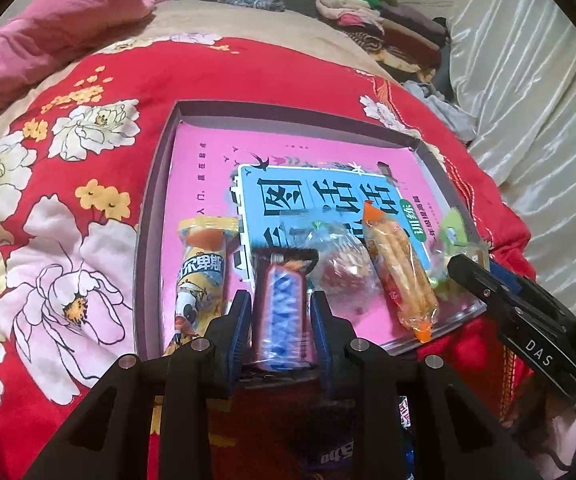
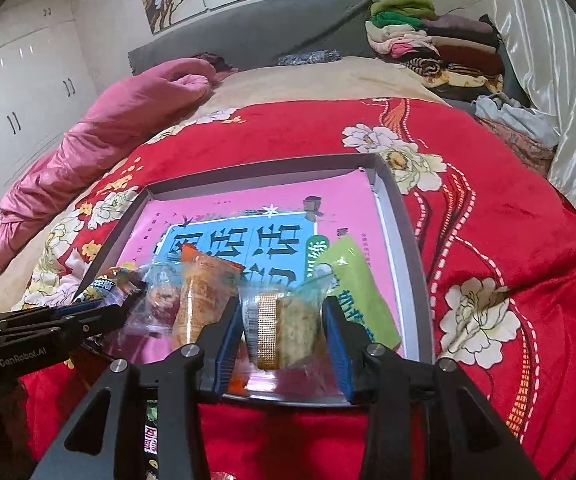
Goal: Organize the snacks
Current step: 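Lower the Snickers bar into the tray with the left tool while the right tool releases the cookie bag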
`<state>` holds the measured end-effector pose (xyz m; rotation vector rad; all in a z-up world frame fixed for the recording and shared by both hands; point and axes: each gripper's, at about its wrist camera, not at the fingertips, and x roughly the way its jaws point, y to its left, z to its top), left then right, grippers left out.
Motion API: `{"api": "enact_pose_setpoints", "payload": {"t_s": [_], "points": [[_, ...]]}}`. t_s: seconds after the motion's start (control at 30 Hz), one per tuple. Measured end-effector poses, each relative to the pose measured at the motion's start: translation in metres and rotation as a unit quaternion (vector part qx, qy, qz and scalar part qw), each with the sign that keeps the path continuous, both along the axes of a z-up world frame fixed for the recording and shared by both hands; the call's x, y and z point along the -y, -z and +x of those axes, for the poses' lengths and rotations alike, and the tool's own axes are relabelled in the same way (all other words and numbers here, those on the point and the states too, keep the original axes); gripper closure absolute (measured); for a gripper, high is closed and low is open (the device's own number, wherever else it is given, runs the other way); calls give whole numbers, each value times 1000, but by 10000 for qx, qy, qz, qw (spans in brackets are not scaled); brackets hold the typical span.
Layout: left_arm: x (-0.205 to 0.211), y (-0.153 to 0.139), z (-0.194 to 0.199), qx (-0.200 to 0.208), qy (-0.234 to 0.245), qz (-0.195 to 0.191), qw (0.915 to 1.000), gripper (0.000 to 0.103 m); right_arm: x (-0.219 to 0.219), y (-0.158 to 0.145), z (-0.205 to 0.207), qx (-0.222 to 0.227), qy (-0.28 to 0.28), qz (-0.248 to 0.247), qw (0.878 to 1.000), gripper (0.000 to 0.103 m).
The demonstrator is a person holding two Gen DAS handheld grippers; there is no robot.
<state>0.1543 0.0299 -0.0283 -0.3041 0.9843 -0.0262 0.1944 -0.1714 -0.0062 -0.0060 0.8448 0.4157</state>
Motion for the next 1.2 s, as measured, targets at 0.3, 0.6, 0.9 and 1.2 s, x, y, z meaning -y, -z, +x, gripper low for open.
{"api": "enact_pose_setpoints", "payload": {"t_s": [0.3,0.6,0.9,1.2], "points": [[4,-8,-4,58,47,92,9999,47,10,-7,-6,93,104,88,9999,47],[7,-20,-13,168,82,130,9997,36,10,-20,-17,309,71,88,9995,37],[9,-31,-26,244,106,199,9994,31,8,-37,-37,496,-98,125,9986,32],[8,-40,-46,247,114,177,9995,30,10,-39,-63,461,-298,18,9985,32]]}}
